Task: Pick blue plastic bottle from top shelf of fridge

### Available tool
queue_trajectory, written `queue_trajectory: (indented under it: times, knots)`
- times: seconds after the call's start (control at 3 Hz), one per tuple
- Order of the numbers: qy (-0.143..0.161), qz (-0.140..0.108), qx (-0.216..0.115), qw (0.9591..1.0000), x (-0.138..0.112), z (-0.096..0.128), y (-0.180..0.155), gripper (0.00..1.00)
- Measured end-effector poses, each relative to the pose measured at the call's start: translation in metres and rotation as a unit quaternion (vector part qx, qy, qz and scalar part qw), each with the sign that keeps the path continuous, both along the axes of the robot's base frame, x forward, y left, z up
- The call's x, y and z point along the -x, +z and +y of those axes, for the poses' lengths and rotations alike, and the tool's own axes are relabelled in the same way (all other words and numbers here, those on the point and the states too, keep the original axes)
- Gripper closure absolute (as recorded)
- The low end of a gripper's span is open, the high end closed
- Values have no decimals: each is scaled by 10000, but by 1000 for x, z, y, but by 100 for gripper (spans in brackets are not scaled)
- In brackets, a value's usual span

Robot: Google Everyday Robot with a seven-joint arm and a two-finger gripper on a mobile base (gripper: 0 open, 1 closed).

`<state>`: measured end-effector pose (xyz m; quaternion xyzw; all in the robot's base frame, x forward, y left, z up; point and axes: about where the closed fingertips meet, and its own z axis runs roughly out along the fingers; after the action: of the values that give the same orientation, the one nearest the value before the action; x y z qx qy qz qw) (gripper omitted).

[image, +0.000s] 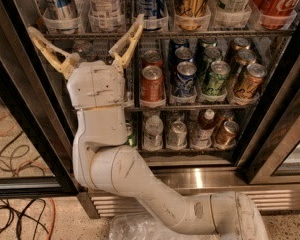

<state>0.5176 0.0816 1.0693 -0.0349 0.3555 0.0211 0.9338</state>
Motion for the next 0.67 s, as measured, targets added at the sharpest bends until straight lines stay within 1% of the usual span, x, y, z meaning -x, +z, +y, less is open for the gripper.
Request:
queue_trajectory:
  times: [0.33, 0.67]
  knots:
    - [-107, 401, -35, 9991, -4, 6, -4, 0]
    - [-107, 402, -37, 9991, -4, 6, -4, 0]
